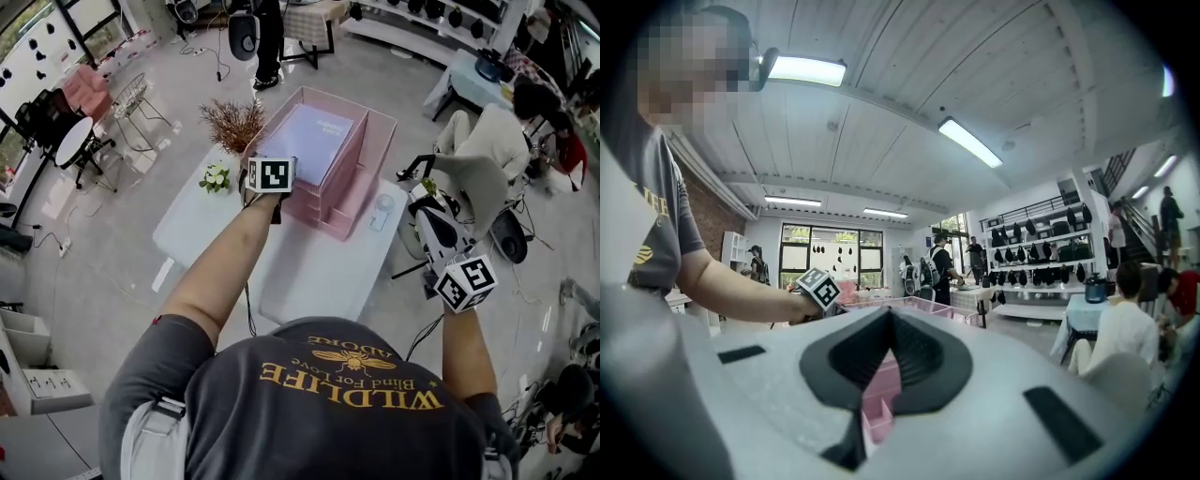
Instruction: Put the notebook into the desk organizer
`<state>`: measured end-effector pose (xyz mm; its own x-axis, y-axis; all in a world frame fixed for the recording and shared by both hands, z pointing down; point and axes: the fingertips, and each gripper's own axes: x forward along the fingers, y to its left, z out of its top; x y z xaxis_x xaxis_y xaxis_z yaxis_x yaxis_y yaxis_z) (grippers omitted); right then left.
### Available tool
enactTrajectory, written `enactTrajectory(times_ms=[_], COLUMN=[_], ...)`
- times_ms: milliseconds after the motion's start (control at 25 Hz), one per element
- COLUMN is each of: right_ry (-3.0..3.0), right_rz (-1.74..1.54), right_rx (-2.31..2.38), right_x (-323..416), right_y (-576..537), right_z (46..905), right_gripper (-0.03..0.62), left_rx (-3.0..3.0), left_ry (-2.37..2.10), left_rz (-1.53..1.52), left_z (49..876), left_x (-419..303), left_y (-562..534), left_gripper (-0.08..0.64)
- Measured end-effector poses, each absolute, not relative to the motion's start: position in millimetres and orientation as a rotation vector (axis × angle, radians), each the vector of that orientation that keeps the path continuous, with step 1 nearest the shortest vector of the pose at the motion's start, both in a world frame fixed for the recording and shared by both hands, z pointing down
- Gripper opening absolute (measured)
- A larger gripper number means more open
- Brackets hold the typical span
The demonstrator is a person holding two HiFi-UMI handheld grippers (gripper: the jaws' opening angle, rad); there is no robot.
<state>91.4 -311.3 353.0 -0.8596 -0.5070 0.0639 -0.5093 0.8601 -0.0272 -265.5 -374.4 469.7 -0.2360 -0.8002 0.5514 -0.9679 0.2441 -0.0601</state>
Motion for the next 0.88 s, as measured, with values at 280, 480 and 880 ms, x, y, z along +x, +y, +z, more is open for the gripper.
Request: enactTrajectory(times_ms=[280,480,880], right_ry=[-2.975,-2.975,-2.926], right_rz=[0.052,0.030,0.022], right_rx=[0.851,0.889,1.022], right_x=[99,106,145], right_y=[-317,-320,-310], right_z=[346,334,321], right_gripper=[0.000,0.000,0.000], left_rx=[1.821,2.182,2.755], left_ry=[-2.122,-1.919,-1.396], left_rz=[0.305,0.045,-0.139], left_z=[417,355,310], left_x=[-258,-201,-60], left_y=[-355,-343,-287], left_gripper=[0.420,0.340,0.156])
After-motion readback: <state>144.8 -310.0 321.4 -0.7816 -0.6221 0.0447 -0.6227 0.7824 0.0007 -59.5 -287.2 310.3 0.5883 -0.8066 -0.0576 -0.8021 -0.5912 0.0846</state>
